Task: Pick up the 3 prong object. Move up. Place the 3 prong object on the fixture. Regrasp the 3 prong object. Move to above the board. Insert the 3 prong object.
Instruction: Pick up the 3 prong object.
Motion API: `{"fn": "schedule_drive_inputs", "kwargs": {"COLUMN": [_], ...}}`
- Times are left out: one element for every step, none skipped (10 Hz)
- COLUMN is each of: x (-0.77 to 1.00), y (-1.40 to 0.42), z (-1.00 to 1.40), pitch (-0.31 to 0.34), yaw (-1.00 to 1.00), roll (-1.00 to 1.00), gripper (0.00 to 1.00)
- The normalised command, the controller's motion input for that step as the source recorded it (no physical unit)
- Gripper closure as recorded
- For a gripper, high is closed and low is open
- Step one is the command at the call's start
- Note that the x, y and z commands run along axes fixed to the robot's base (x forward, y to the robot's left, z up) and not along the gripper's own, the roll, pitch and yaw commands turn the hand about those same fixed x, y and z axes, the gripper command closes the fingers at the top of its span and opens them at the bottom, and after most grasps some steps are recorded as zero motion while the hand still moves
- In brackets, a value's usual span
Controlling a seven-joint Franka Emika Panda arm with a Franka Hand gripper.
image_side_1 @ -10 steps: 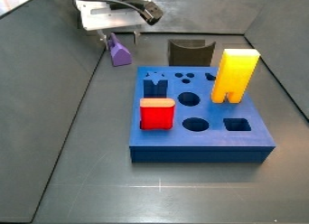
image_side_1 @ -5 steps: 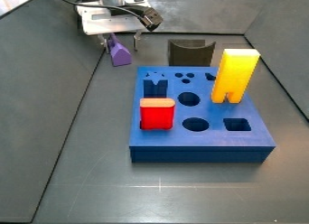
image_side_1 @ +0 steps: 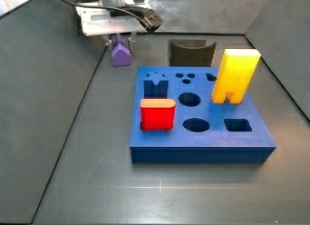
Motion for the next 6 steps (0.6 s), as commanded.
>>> {"fn": "schedule_drive_inputs", "kwargs": {"x": [0.0, 0.0, 0.0, 0.0, 0.0, 0.0], "y": [0.0, 0.0, 0.0, 0.0, 0.0, 0.0], "z": [0.0, 0.0, 0.0, 0.0, 0.0, 0.0], "pitch": [0.0, 0.0, 0.0, 0.0, 0.0, 0.0], "yaw": [0.0, 0.0, 0.0, 0.0, 0.0, 0.0], "roll": [0.0, 0.0, 0.0, 0.0, 0.0, 0.0], "gripper": [1.0, 1.0, 1.0, 1.0, 1.0, 1.0]}}
